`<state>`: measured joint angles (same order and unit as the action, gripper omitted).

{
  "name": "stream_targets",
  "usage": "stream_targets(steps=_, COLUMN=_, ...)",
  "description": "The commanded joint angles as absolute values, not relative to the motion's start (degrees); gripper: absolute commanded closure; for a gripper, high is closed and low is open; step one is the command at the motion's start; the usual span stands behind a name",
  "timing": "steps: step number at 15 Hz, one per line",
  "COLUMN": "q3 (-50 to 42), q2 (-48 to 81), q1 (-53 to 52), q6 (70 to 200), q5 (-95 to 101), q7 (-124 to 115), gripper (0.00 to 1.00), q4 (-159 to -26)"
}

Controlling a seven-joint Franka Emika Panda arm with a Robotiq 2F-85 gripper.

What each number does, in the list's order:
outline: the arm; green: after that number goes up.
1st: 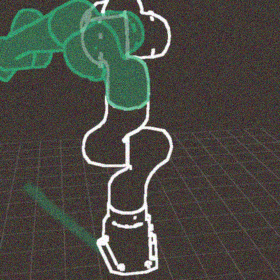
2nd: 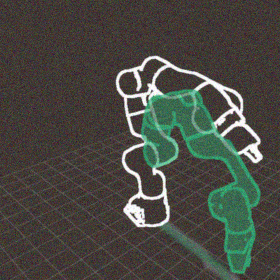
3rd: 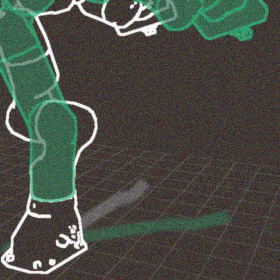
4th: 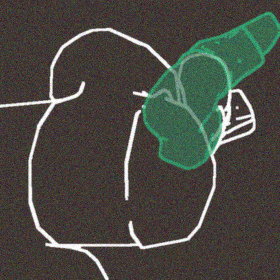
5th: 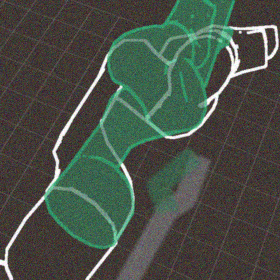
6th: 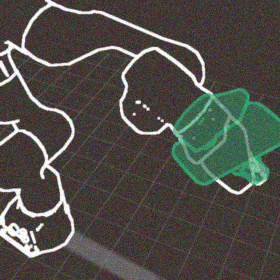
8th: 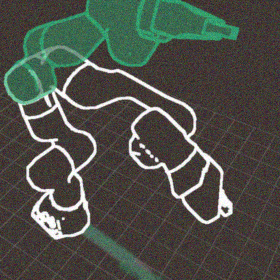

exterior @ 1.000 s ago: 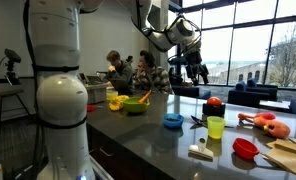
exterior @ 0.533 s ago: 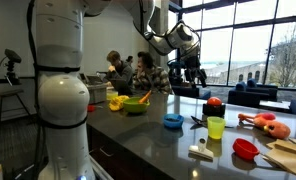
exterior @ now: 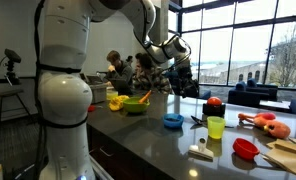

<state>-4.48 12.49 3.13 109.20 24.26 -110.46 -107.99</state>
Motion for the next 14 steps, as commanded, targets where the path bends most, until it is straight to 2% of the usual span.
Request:
stream_targets(steps=1, q3=-5.36, q2=18.83, q1=1.04, q6=104.89, q5=20.82, q7=-116.82, gripper=0.0, q4=-103.94)
stream_targets(steps=10, q3=-11.54, q2=22.0, q1=4.59, q6=106.04, q5=13.94, q7=-125.47, gripper=0.0, q4=-96.0)
stream_targets(steps=14, q3=-10.97, q2=23.97, q1=8.99, q6=107.31, q5=11.21, q7=-111.51, gripper=0.0, q4=-91.11)
